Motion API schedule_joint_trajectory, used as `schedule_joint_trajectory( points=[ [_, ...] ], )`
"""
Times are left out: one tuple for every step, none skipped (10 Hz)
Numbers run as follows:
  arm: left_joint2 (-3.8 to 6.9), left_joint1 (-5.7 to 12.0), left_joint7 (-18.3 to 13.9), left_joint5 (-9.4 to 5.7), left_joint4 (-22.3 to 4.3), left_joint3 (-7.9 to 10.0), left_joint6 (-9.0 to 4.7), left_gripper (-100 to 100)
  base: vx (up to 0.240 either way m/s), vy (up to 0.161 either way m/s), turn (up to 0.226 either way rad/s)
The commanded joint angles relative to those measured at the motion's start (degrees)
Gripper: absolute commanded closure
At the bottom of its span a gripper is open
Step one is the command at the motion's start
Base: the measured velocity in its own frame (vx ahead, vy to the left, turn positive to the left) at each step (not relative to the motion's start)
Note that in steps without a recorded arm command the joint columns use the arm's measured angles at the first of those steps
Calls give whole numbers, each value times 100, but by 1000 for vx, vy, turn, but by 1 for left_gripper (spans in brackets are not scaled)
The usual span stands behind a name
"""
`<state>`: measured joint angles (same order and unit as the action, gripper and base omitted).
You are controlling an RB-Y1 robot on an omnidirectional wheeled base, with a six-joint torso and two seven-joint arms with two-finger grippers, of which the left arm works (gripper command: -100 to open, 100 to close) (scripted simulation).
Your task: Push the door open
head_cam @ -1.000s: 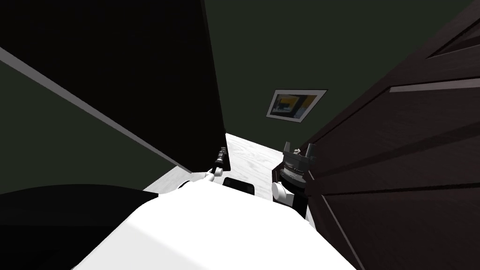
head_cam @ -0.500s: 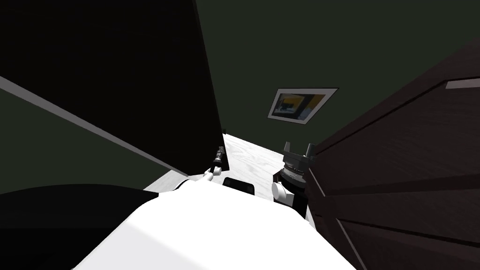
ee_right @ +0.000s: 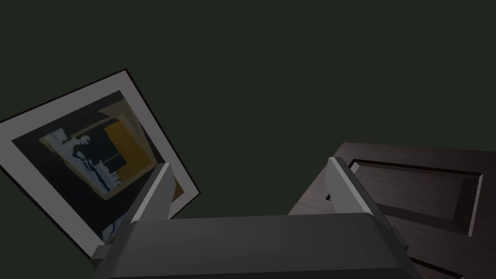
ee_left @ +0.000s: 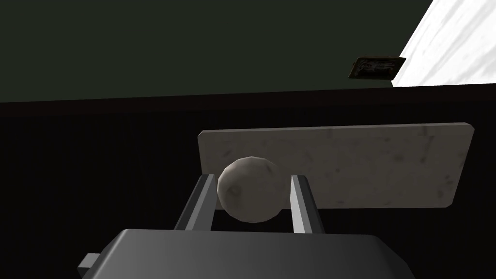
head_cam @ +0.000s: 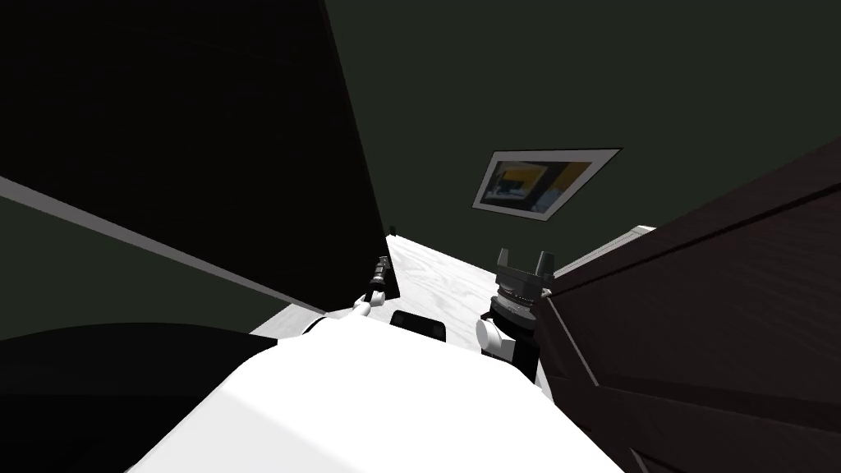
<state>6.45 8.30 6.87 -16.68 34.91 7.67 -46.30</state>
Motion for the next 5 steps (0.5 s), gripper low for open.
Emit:
schedule_joint_trajectory(
  points=[
    [108, 138, -69, -27, -286, 65, -208, 100, 45, -6, 10],
    [160, 157, -91, -48, -431, 182, -223, 100, 92, -15, 25],
    [195, 170, -107, -61, -473, 260, -232, 100, 187, -34, 65],
    [195, 170, -107, -61, -473, 260, -232, 100, 140, -50, 53],
    [246, 190, -129, -81, -536, 377, -247, 100, 170, -66, 78]
  ],
)
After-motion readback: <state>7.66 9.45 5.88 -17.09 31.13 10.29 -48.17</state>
